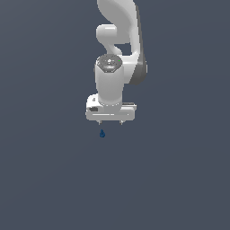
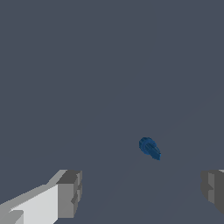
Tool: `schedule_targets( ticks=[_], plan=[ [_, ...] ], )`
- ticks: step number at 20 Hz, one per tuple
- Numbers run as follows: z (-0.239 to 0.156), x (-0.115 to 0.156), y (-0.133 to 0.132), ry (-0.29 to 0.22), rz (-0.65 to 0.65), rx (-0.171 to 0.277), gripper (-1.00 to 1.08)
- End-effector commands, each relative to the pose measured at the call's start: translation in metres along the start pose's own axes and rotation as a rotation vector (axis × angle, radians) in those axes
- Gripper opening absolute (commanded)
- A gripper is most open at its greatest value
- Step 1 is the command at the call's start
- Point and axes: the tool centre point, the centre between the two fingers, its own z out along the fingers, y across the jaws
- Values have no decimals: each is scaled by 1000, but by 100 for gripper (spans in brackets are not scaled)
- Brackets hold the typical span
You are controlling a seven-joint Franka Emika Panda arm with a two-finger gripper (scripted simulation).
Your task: Pick up the object and move it to a goal position.
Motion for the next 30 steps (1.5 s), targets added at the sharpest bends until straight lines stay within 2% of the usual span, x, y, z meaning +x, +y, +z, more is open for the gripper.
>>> schedule_targets(
  ticks=[1, 10, 16, 30],
  plan=[
    [0, 0, 0, 0, 0, 0, 100],
    [-11, 0, 17, 5, -24, -28, 100],
    [-9, 0, 18, 5, -29, -27, 100],
    [37, -10, 37, 4, -167, -2, 100]
  ],
)
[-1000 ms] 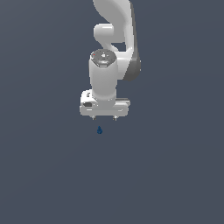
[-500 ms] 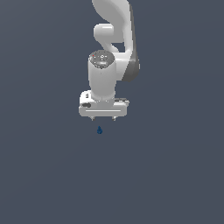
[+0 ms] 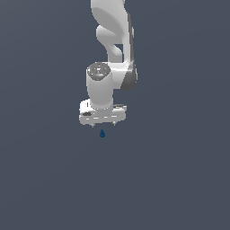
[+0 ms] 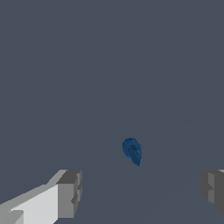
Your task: Pick up the object and move it to a goal position.
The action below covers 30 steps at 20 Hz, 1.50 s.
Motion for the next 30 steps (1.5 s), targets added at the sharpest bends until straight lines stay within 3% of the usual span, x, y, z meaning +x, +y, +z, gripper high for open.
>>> schedule_targets(
  ticks=[1, 12, 20, 30],
  plan=[
    [12, -4, 5, 1, -35, 7, 100],
    [42, -15, 15, 5, -123, 23, 100],
    [48, -16, 15, 4, -124, 23, 100],
    [89, -16, 14, 5, -127, 24, 100]
  ],
)
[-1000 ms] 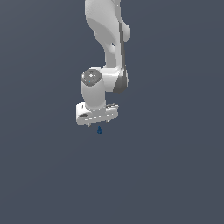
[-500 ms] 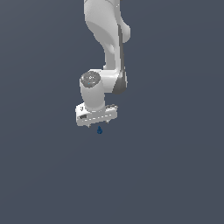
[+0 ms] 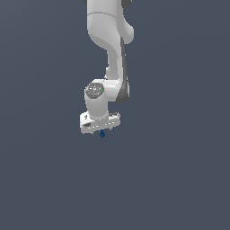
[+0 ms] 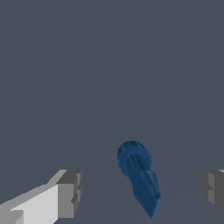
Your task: Pick up the object and move it to a goal position.
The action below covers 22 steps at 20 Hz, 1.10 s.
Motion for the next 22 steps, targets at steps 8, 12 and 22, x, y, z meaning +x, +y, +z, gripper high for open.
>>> schedule_targets(
  ticks=[8, 12, 22],
  plan=[
    [9, 1, 1, 1, 0, 0, -100],
    [9, 1, 1, 1, 0, 0, -100],
    [-3, -2, 2, 1, 0, 0, -100]
  ],
)
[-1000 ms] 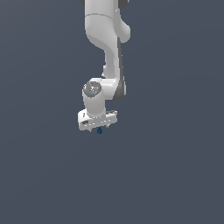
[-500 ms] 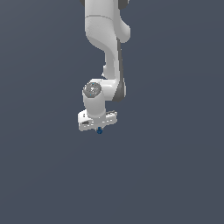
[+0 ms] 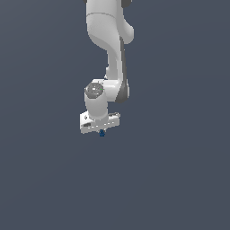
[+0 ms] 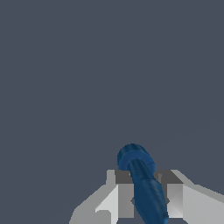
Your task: Pick up the object and move it to a goal position.
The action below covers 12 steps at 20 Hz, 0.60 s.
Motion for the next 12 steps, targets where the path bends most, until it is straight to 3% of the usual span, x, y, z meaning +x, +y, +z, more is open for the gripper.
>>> schedule_targets(
  ticks=[1, 12],
  plan=[
    [-8, -2, 1, 1, 0, 0, -100],
    [-85, -20, 11, 1, 0, 0, -100]
  ],
)
